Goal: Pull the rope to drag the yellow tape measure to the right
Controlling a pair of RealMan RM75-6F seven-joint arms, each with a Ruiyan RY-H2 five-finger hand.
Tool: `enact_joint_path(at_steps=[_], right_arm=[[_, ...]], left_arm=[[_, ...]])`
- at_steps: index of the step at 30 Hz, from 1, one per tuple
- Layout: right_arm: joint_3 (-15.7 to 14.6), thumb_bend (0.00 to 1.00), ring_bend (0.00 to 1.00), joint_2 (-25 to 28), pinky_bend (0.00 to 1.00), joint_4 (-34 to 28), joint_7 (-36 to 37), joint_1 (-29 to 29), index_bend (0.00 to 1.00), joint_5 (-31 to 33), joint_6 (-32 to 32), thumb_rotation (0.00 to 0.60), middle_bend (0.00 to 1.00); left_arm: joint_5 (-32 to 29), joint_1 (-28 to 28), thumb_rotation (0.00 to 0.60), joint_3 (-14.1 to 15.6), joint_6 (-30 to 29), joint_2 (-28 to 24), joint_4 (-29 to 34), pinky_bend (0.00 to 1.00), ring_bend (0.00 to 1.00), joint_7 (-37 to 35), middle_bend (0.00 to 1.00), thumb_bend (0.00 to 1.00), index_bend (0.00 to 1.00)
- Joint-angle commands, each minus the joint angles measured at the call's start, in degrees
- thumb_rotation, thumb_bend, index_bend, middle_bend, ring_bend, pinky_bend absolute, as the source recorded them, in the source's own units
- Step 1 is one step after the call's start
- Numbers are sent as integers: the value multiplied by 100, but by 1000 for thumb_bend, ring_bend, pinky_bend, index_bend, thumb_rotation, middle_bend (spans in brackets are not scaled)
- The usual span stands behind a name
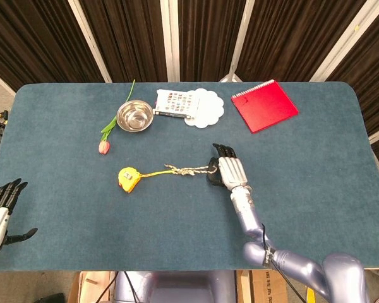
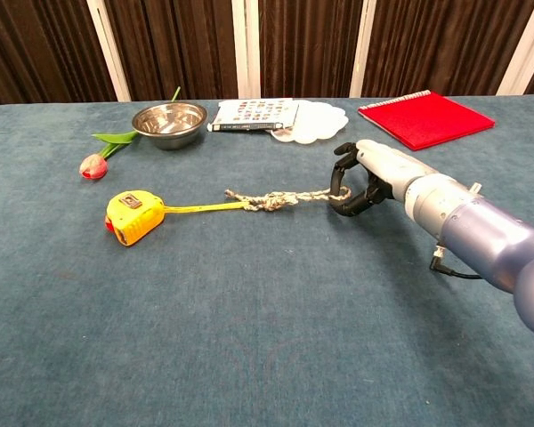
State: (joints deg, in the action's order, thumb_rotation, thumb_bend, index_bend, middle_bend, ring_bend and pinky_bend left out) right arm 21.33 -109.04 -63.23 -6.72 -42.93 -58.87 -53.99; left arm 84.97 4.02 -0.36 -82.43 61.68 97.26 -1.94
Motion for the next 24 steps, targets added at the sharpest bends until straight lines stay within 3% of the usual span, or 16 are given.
enact_joint_path(at_steps=[1, 6, 17, 24], right_arm=[[266, 453, 0, 232, 0, -520, -27, 91, 613, 459, 38, 600, 105], [456, 452, 0, 532, 0, -1080, -243, 161, 613, 1046, 41, 600, 105], [534, 453, 0, 1053, 0, -1917, -592, 241, 622, 1844, -70, 600, 105], [349, 453, 0, 1375, 0, -2170, -930, 265, 624, 1585, -421, 600, 105]], left_arm=[[12, -1, 600, 4, -7, 0, 0, 0, 0, 1, 0, 0, 0], [29, -4, 600, 7, -20, -1, 1, 0, 0, 6, 0, 0, 0], [87, -10, 600, 19, -57, 6, 3, 0, 0, 36, 0, 0, 0], [140, -14, 600, 23, -98, 17, -6, 0, 0, 45, 0, 0, 0]])
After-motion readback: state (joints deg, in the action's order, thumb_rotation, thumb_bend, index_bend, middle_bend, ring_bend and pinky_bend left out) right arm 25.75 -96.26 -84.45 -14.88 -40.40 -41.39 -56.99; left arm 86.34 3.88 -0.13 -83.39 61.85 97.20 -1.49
